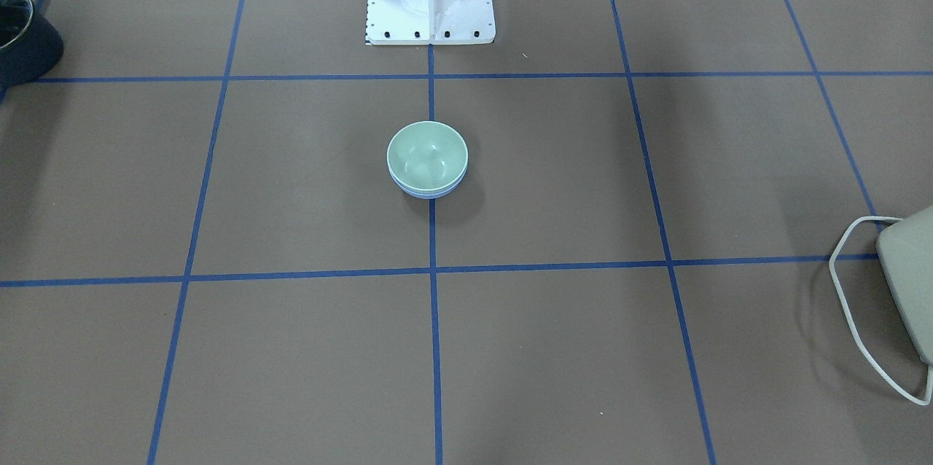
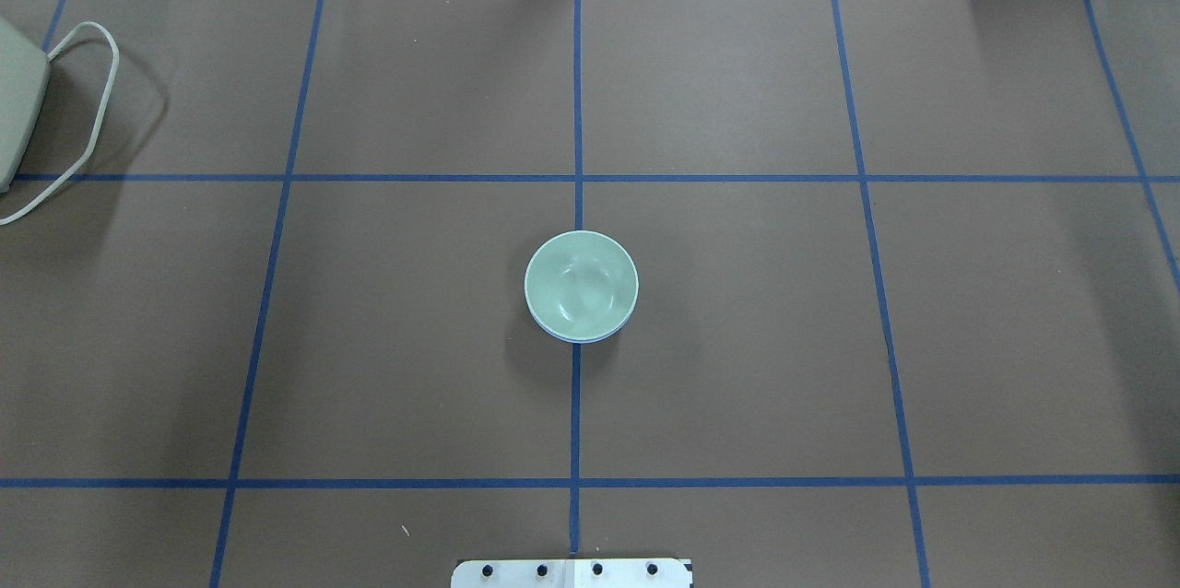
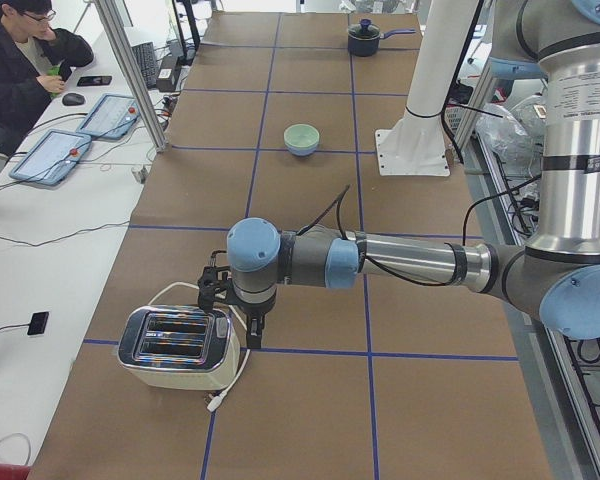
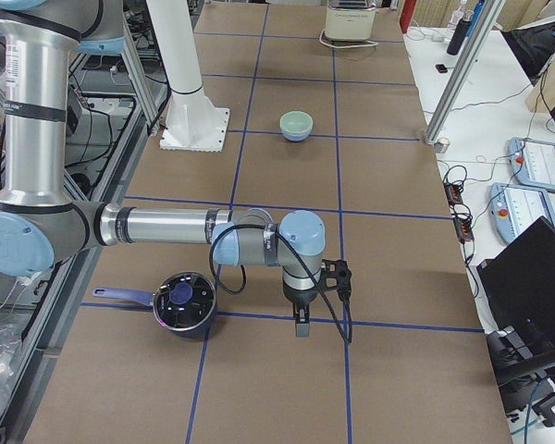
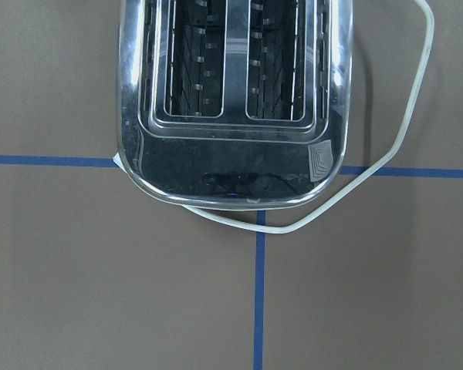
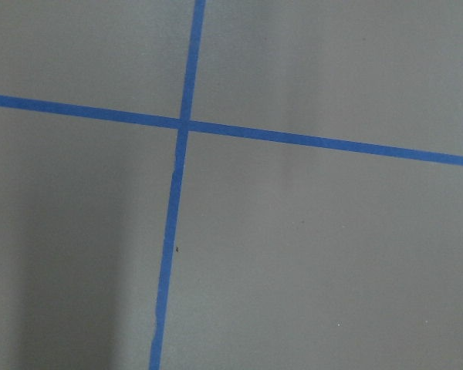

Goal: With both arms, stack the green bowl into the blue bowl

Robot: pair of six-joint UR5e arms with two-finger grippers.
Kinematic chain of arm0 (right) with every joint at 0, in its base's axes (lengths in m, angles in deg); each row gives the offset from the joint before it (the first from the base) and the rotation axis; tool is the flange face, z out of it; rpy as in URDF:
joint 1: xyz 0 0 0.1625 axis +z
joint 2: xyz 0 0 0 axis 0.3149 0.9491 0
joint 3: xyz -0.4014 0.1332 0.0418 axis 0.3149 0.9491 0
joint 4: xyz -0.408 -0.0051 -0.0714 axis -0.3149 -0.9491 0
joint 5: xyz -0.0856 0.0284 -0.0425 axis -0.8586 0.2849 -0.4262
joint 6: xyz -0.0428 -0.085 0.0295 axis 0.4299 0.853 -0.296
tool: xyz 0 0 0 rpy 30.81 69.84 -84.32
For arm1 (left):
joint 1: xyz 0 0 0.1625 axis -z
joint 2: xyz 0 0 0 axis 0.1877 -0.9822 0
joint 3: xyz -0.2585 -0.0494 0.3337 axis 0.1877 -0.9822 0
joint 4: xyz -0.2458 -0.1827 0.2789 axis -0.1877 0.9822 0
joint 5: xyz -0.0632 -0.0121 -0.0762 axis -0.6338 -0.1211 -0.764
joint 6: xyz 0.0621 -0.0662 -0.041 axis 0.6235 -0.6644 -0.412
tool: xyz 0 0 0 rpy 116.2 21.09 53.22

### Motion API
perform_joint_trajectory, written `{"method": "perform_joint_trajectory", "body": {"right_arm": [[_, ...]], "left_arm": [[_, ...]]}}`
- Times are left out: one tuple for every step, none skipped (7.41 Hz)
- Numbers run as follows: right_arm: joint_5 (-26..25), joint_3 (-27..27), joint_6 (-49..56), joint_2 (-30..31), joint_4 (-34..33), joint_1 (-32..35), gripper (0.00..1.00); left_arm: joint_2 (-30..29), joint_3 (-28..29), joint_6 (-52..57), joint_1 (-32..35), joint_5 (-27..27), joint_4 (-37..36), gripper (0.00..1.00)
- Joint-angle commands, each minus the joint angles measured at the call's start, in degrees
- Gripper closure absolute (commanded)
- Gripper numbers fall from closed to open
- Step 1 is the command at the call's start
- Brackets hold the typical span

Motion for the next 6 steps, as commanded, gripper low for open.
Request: {"method": "perform_joint_trajectory", "body": {"right_arm": [[1.4,0.1,-0.2,0.7,0.2,2.0,0.0],[1.4,0.1,-0.3,0.8,0.2,2.0,0.0],[1.4,0.1,-0.4,0.9,0.2,2.0,0.0],[1.4,0.1,-0.4,1.0,0.2,2.0,0.0],[1.4,0.1,-0.4,1.3,0.2,2.0,0.0],[1.4,0.1,-0.4,1.3,0.2,2.0,0.0]], "left_arm": [[0.5,-0.1,0.2,0.0,0.0,0.0,0.01],[0.6,0.1,0.2,0.0,0.0,0.0,0.01],[0.8,0.0,0.2,0.1,-0.3,0.0,0.01],[0.9,0.2,0.2,0.1,-0.6,0.4,0.02],[2.2,-1.2,0.2,0.0,-0.4,0.2,0.01],[2.2,-1.2,0.2,0.0,-0.1,0.5,0.01]]}}
